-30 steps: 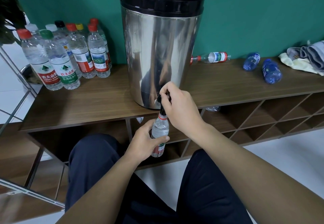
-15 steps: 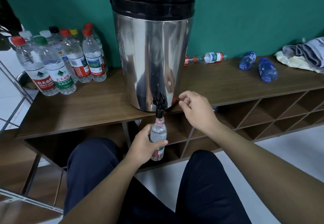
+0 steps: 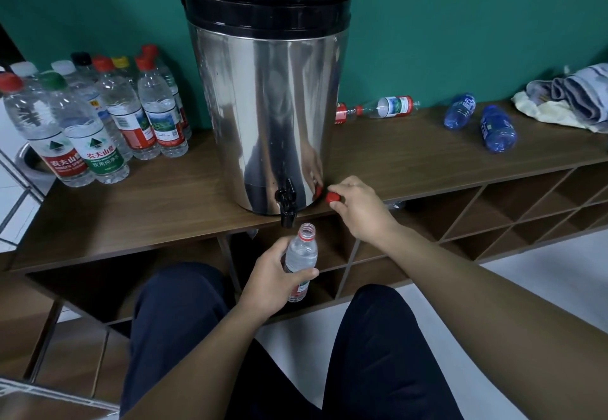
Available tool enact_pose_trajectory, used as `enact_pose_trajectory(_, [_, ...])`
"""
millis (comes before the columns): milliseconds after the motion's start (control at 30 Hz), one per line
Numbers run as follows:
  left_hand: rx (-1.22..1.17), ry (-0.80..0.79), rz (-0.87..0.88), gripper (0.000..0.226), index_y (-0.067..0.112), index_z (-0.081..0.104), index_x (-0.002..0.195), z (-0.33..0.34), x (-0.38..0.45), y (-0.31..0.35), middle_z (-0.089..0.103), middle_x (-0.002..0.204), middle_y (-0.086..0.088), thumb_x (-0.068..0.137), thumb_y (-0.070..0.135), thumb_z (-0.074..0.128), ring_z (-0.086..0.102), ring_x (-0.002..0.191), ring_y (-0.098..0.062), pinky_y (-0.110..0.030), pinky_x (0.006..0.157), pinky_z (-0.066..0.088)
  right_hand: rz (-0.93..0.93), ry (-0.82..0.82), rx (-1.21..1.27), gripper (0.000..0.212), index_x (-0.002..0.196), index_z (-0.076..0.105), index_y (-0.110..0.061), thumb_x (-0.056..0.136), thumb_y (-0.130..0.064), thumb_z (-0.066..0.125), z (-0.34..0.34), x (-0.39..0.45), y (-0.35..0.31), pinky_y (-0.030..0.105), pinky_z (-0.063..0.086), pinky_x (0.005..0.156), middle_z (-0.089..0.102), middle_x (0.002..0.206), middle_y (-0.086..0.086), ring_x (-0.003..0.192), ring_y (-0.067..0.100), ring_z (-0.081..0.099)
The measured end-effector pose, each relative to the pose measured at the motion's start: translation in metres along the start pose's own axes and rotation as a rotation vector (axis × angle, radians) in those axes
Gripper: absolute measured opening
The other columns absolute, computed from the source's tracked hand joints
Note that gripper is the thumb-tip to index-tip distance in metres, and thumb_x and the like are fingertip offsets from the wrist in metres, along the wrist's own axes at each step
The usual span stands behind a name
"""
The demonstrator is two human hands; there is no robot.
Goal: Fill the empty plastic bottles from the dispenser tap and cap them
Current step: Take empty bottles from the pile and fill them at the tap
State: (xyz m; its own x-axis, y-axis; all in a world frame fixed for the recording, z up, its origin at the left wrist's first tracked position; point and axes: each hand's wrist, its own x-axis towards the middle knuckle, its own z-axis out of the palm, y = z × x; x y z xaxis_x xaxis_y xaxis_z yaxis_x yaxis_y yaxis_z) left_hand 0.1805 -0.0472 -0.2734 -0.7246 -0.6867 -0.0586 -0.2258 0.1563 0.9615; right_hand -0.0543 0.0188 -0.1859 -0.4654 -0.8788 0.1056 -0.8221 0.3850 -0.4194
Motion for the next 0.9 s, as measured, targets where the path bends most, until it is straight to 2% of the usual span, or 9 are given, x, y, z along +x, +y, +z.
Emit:
enact_pose_trajectory(100, [-0.015, 0.001, 0.003, 0.063, 0.041, 0.069, 0.135, 0.002, 0.000, 0.002, 0.079, 0.126, 0.016, 0.084, 0.022, 0.099, 0.074, 0.120, -0.005, -0.046, 0.113, 0.059, 0.000, -0.007, -0.024, 0.036, 0.145, 0.069, -0.012, 0.110, -0.019, 0.067, 0.000, 0.000, 0.001, 0.034, 0.048, 0.107, 0.057, 0.139, 0.009, 0.123, 0.029, 0.062])
enact_pose_trajectory(233, [-0.038, 0.008, 0.007, 0.064, 0.036, 0.071, 0.136, 0.002, -0.002, 0.007, 0.080, 0.126, 0.014, 0.082, 0.016, 0.100, 0.075, 0.120, -0.007, -0.048, 0.113, 0.059, -0.031, -0.038, -0.027, 0.034, 0.143, 0.066, -0.018, 0.111, -0.029, 0.065, -0.012, -0.015, -0.007, 0.041, 0.054, 0.108, 0.055, 0.137, 0.002, 0.121, 0.024, 0.063])
enact_pose_trajectory(333, [-0.051, 0.006, 0.016, 0.064, 0.034, 0.073, 0.134, 0.001, -0.003, 0.014, 0.082, 0.124, 0.010, 0.080, 0.014, 0.102, 0.077, 0.119, -0.011, -0.053, 0.114, 0.058, -0.105, -0.042, 0.059, 0.030, 0.136, 0.070, -0.020, 0.110, -0.033, 0.066, -0.030, -0.034, -0.018, 0.028, 0.051, 0.098, 0.057, 0.123, -0.008, 0.106, 0.007, 0.060])
enact_pose_trajectory(433, [-0.048, -0.004, 0.043, 0.064, 0.034, 0.074, 0.134, -0.001, -0.008, 0.026, 0.082, 0.125, 0.008, 0.079, 0.017, 0.102, 0.077, 0.119, -0.013, -0.054, 0.115, 0.057, -0.190, -0.051, 0.146, 0.023, 0.130, 0.073, -0.025, 0.109, -0.034, 0.067, -0.052, -0.057, -0.033, 0.015, 0.046, 0.085, 0.061, 0.112, -0.014, 0.099, 0.005, 0.061])
enact_pose_trajectory(533, [-0.034, -0.013, 0.085, 0.066, 0.035, 0.071, 0.140, -0.003, -0.020, 0.046, 0.080, 0.129, 0.012, 0.083, 0.023, 0.100, 0.075, 0.123, -0.010, -0.050, 0.116, 0.056, -0.264, -0.072, 0.159, 0.023, 0.130, 0.075, -0.026, 0.109, -0.033, 0.069, -0.074, -0.076, -0.049, 0.015, 0.047, 0.083, 0.064, 0.111, -0.016, 0.099, 0.008, 0.064])
enact_pose_trajectory(633, [0.027, -0.014, 0.145, 0.066, 0.036, 0.069, 0.143, -0.009, -0.037, 0.071, 0.078, 0.129, 0.019, 0.085, 0.025, 0.099, 0.072, 0.124, -0.002, -0.038, 0.114, 0.056, -0.349, -0.067, 0.112, 0.025, 0.132, 0.074, -0.023, 0.108, -0.028, 0.070, -0.093, -0.087, -0.066, 0.013, 0.043, 0.082, 0.061, 0.108, -0.015, 0.093, 0.010, 0.063])
enact_pose_trajectory(700, [0.059, -0.020, 0.194, 0.065, 0.038, 0.069, 0.144, -0.015, -0.048, 0.088, 0.077, 0.131, 0.020, 0.086, 0.027, 0.098, 0.071, 0.126, -0.001, -0.035, 0.114, 0.056, -0.410, -0.072, 0.095, 0.025, 0.133, 0.074, -0.023, 0.109, -0.025, 0.071, -0.106, -0.091, -0.078, 0.013, 0.042, 0.082, 0.060, 0.109, -0.014, 0.090, 0.010, 0.061])
enact_pose_trajectory(800, [0.051, -0.021, 0.225, 0.064, 0.038, 0.068, 0.144, -0.031, -0.063, 0.111, 0.076, 0.133, 0.019, 0.088, 0.029, 0.097, 0.070, 0.128, -0.003, -0.039, 0.114, 0.057, -0.491, -0.098, 0.060, 0.028, 0.137, 0.074, -0.023, 0.109, -0.023, 0.069, -0.129, -0.093, -0.098, 0.011, 0.040, 0.082, 0.064, 0.116, -0.010, 0.091, 0.003, 0.060])
enact_pose_trajectory(900, [0.050, -0.045, 0.237, 0.062, 0.039, 0.069, 0.145, -0.055, -0.073, 0.131, 0.077, 0.135, 0.016, 0.090, 0.031, 0.096, 0.071, 0.130, -0.007, -0.048, 0.114, 0.058, -0.578, -0.140, 0.024, 0.032, 0.141, 0.073, -0.023, 0.110, -0.019, 0.068, -0.151, -0.089, -0.119, 0.009, 0.042, 0.088, 0.066, 0.127, -0.013, 0.103, -0.006, 0.062])
